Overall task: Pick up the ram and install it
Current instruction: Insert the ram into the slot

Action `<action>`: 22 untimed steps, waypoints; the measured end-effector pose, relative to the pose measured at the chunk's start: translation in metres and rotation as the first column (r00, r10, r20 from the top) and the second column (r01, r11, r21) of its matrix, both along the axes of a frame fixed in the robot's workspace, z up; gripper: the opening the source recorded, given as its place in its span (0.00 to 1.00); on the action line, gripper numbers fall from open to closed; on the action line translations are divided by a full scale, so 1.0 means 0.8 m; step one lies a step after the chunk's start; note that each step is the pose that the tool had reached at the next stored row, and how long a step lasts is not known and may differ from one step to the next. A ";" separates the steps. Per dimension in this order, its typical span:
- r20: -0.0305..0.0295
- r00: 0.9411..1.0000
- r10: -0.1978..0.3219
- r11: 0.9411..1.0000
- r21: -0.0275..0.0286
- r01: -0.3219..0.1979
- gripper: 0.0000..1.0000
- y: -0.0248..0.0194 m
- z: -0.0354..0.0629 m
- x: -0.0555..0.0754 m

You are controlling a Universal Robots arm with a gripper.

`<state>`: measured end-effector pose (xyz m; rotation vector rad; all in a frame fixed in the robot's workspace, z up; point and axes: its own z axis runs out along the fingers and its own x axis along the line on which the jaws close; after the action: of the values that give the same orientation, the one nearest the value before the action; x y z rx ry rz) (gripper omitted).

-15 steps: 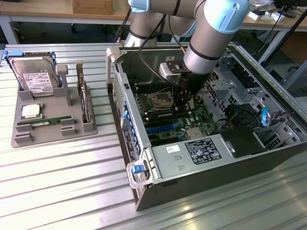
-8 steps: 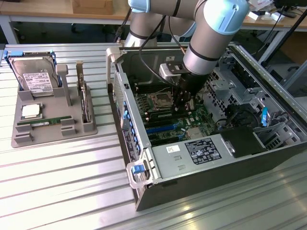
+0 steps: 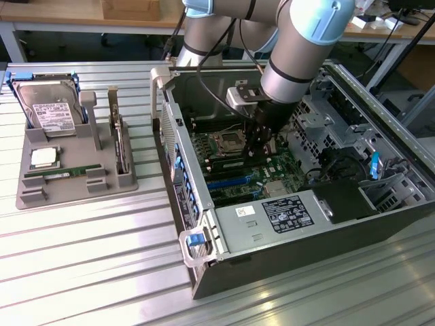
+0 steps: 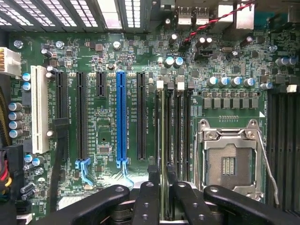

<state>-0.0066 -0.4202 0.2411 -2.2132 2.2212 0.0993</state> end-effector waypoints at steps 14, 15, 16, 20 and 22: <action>-0.032 0.999 0.000 1.000 0.000 0.000 0.10 0.0005 -0.001 0.082; -0.037 0.999 0.000 1.000 0.000 0.000 0.10 0.0005 -0.001 0.097; -0.040 0.999 0.000 1.000 0.000 0.000 0.10 0.0005 -0.001 0.108; -0.040 0.999 0.000 1.000 0.000 0.000 0.10 0.0005 0.018 0.115; -0.040 0.999 0.000 1.000 0.000 0.000 0.10 0.0005 0.035 0.115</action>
<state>0.0852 -0.4198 0.2688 -2.2310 2.2413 0.1451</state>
